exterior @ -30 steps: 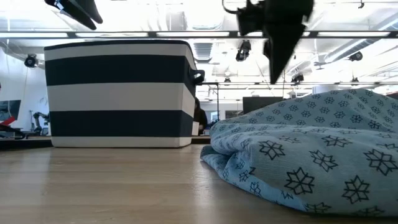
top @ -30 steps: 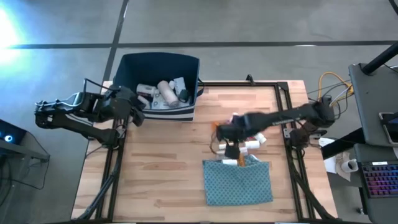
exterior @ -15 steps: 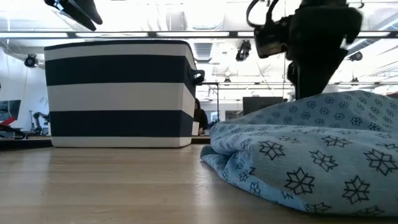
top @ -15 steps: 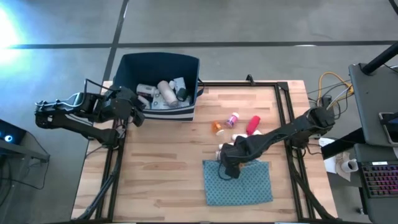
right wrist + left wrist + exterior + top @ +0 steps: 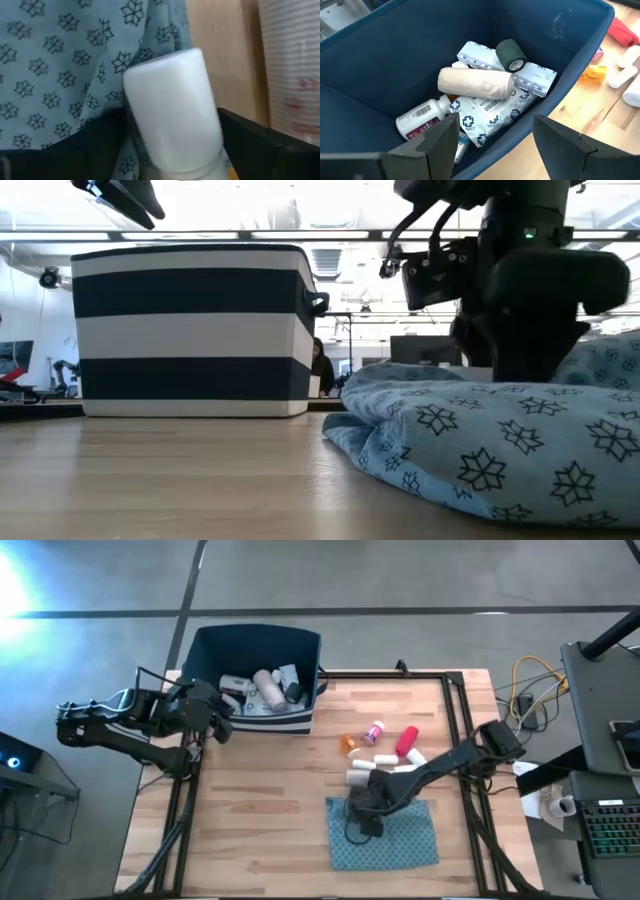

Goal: Pick & place medical supplies in basket/bin
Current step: Put the white medicine bottle into the blue bin

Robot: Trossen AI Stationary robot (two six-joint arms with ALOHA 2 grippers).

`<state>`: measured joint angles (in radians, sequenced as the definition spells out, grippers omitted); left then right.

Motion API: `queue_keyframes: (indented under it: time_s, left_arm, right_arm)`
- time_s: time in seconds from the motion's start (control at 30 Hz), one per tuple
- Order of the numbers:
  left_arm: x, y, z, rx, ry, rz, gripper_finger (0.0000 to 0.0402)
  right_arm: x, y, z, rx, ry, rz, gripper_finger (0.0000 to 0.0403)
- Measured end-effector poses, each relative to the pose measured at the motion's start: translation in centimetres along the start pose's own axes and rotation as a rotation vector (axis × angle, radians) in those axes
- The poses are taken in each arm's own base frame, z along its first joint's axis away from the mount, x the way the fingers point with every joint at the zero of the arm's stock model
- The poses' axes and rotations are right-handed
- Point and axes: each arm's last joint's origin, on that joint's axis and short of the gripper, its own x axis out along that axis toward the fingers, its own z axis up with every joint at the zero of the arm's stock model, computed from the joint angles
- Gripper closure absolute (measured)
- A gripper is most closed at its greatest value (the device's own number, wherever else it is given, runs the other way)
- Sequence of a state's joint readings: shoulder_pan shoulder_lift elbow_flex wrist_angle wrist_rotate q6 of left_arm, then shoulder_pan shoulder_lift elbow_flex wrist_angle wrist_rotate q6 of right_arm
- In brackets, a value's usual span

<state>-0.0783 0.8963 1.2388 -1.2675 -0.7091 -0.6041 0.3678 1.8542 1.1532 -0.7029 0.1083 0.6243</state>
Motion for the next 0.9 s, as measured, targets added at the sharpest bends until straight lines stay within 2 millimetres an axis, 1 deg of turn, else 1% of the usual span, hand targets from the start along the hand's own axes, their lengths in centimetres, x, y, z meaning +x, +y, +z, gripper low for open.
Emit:
queue_keyframes:
  time_s: [0.07, 0.13, 0.27, 0.33, 0.37, 0.47, 0.53, 0.63, 0.73, 0.8, 0.9]
  left_arm:
    - [0.0, 0.0, 0.0, 0.0, 0.0, 0.0, 0.0171]
    - [0.0, 0.0, 0.0, -0.001, 0.0, 0.0, 0.0171]
    - [0.0, 0.0, 0.0, -0.001, 0.0, 0.0, 0.0171]
    - [0.0, 0.0, 0.0, -0.001, 0.0, 0.0, 0.0171]
    - [0.0, 0.0, 0.0, -0.001, -0.001, 0.0, 0.0171]
    - [0.0, 0.0, 0.0, -0.002, -0.001, 0.0, 0.0171]
    - [0.0, 0.0, 0.0, -0.002, -0.001, 0.0, 0.0171]
    - [0.0, 0.0, 0.0, -0.002, -0.001, 0.0, 0.0171]
    - [0.0, 0.0, 0.0, -0.002, -0.001, -0.001, 0.0171]
    - [0.0, 0.0, 0.0, -0.002, -0.001, -0.001, 0.0171]
    - [0.0, 0.0, 0.0, -0.002, -0.001, 0.0, 0.0171]
  right_arm:
    - [0.0, -0.3, 0.2, 0.002, 0.001, -0.001, 0.012]
    - [0.1, -0.6, 0.4, -0.006, 0.001, -0.002, 0.0141]
    - [-0.2, -1.7, 1.1, 0.0, -0.009, -0.016, 0.0203]
    - [-0.7, -2.5, 1.3, 0.016, -0.027, -0.054, 0.0234]
    - [-1.0, -2.9, 1.5, 0.025, -0.044, -0.074, 0.0243]
    - [-2.6, -4.2, 2.1, 0.068, -0.131, -0.144, 0.0243]
    - [-4.1, -5.3, 2.5, 0.107, -0.208, -0.186, 0.0243]
    - [-7.2, -7.1, 3.0, 0.189, -0.342, -0.201, 0.0243]
    - [-11.0, -9.2, 3.9, 0.313, -0.569, -0.177, 0.0242]
    - [-13.6, -10.9, 4.9, 0.41, -0.726, -0.147, 0.0238]
    - [-16.9, -13.4, 7.0, 0.513, -0.936, -0.113, 0.0236]
